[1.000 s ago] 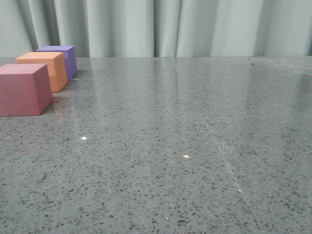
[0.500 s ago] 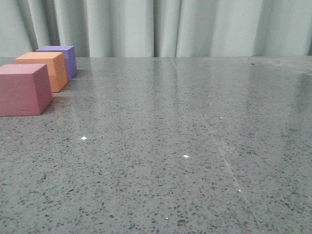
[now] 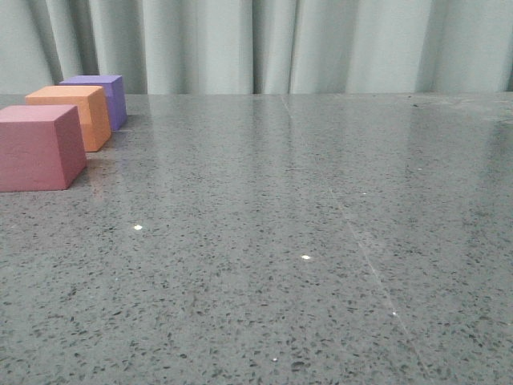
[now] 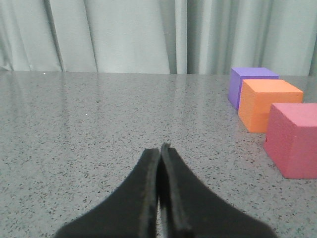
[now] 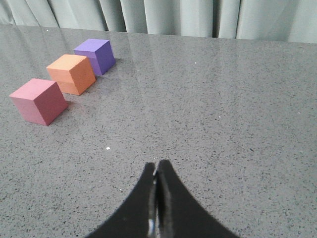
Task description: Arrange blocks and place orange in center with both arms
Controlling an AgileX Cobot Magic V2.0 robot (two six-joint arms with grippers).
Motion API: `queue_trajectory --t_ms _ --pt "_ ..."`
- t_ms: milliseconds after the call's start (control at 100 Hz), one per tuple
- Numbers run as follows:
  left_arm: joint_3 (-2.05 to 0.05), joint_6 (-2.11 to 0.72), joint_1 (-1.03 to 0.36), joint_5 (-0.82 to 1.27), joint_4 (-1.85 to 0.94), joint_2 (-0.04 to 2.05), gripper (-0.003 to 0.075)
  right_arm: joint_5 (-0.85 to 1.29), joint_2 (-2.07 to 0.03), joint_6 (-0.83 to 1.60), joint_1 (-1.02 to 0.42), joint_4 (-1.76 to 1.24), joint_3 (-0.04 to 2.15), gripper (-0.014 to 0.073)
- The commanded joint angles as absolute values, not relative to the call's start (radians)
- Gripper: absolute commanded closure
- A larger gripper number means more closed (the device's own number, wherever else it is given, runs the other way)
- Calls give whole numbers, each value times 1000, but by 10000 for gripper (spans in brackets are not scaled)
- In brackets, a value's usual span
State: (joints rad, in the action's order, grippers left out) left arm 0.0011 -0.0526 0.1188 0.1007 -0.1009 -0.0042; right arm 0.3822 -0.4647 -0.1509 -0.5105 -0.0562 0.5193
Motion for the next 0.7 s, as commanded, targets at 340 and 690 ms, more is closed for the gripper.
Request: queue_trajectory --t_ms 340,690 --pt "21 -51 120 19 -113 -39 739 299 -469 -139 -509 -31 543 715" --pt "21 -51 120 19 -113 -39 739 0 -411 -139 -352 6 364 715"
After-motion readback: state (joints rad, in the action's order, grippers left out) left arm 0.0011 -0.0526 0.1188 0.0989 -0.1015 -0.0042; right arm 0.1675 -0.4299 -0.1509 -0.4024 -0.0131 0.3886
